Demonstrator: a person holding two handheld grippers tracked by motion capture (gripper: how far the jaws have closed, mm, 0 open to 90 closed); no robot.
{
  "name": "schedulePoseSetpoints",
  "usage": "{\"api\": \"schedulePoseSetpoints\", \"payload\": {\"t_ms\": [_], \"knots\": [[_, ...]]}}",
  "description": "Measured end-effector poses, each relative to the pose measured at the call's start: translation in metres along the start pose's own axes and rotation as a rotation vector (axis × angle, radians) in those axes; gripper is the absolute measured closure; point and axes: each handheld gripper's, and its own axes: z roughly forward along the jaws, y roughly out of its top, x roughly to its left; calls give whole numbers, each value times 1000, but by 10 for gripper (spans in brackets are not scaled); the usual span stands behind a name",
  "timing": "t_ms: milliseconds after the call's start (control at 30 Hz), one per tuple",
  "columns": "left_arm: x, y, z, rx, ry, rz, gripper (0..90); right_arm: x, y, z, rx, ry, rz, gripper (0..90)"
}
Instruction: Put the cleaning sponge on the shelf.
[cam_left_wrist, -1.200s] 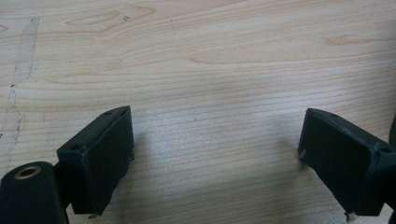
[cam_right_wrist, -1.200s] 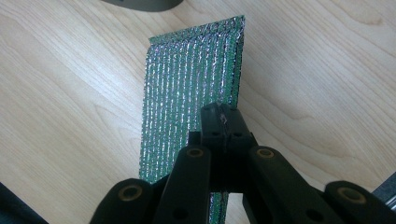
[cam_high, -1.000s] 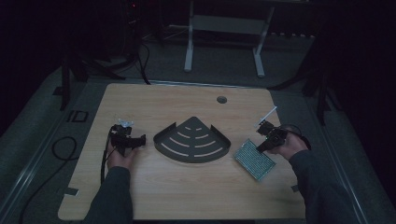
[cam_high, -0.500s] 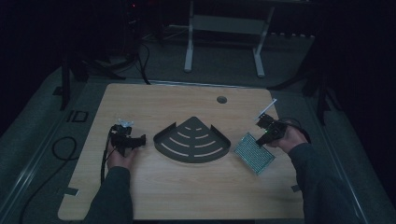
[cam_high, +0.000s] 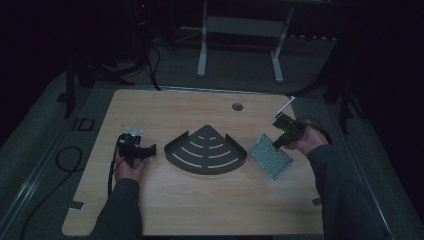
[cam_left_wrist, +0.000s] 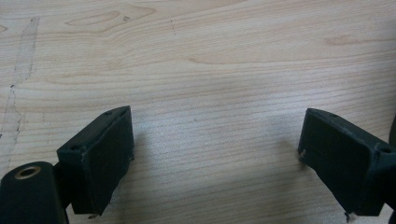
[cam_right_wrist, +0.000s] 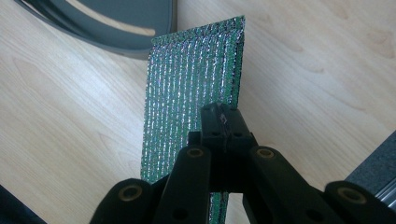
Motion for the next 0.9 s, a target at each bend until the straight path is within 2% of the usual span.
{"api": "schedulePoseSetpoints", "payload": {"t_ms": [900], "knots": [[0, 0, 0, 1, -1, 0, 108, 4, 34, -23, -44, -17, -7, 899]]}}
